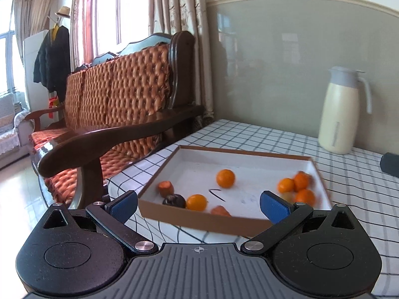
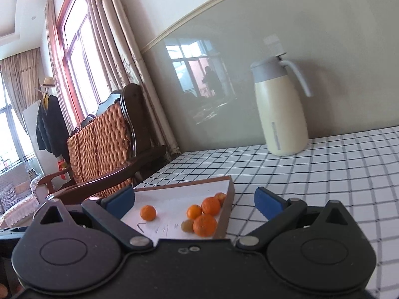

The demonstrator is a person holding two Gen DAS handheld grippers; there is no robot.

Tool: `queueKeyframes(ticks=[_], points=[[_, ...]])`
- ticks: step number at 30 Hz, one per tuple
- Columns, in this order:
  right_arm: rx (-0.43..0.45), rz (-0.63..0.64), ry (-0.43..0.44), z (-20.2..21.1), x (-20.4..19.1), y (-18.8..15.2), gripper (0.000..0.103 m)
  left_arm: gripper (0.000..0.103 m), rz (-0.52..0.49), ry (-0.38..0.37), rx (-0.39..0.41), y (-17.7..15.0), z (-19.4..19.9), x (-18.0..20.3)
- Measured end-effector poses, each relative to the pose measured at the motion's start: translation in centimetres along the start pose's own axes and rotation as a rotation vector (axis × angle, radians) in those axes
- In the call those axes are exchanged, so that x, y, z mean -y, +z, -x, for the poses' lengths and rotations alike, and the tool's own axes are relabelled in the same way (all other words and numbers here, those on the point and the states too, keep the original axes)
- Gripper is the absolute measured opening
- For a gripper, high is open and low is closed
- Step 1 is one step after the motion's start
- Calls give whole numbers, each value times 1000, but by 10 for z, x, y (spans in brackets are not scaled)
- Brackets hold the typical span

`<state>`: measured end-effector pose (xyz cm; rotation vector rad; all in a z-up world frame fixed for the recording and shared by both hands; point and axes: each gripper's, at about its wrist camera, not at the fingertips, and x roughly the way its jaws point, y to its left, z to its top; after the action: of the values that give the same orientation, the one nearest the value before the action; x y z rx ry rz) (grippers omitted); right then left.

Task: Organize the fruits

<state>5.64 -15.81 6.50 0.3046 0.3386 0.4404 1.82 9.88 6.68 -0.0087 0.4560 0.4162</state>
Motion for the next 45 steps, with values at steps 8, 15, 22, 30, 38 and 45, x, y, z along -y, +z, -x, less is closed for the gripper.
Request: queueKeyframes(ticks=[8, 15, 22, 30, 38, 45], points=[[43, -8, -14, 55, -4, 5, 97, 103, -14, -60, 39, 1, 64, 4], [43, 40, -9, 80, -22, 10, 97, 103, -2, -100, 52, -2, 96, -4], [40, 76, -8, 93, -42, 8, 97, 103, 4, -124, 61, -5, 119, -14], [31, 86, -20, 98, -55, 3, 97, 103, 36, -132, 54, -6, 127, -25], [17, 146, -16, 107, -73, -1, 97, 103, 47, -132, 72, -9, 135, -29], [0, 158, -33, 105, -74, -3, 97, 103, 41, -134, 63, -12, 133, -28]])
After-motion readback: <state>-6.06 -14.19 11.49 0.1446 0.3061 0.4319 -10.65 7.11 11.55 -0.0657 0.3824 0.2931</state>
